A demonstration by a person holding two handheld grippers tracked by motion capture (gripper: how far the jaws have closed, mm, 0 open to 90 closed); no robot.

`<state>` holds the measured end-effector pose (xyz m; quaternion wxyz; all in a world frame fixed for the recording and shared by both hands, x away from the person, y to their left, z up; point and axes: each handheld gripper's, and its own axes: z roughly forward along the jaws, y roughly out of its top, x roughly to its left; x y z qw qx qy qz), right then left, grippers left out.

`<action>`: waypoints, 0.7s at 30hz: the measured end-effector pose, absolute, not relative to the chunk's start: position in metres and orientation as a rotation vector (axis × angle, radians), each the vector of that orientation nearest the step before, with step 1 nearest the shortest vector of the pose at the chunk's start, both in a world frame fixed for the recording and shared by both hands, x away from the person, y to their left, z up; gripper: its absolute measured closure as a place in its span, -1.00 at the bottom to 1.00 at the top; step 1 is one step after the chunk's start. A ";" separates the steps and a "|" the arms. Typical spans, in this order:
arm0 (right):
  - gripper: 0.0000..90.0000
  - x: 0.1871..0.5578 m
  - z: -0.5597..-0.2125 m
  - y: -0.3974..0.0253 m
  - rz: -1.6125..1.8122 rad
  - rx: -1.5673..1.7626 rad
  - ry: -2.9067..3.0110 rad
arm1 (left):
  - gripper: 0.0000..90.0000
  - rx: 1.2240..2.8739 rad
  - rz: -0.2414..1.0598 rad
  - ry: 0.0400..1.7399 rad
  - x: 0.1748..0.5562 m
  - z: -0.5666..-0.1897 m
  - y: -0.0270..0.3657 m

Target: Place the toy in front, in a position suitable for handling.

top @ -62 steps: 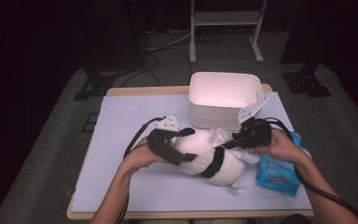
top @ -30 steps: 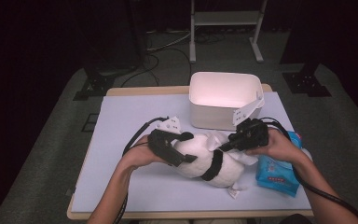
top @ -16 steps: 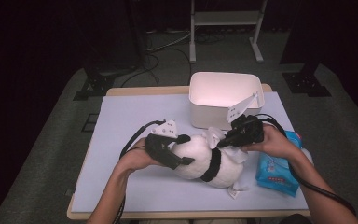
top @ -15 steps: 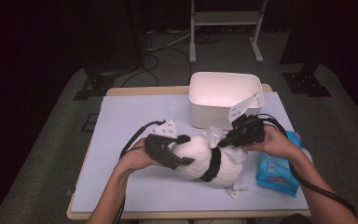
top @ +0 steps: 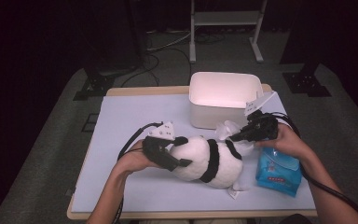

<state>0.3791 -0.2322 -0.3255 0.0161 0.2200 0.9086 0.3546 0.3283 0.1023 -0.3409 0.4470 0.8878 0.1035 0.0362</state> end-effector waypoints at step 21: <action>0.84 0.368 -0.331 -0.252 1.130 0.742 2.831 | -0.44 2.193 0.068 0.288 0.330 -0.344 0.107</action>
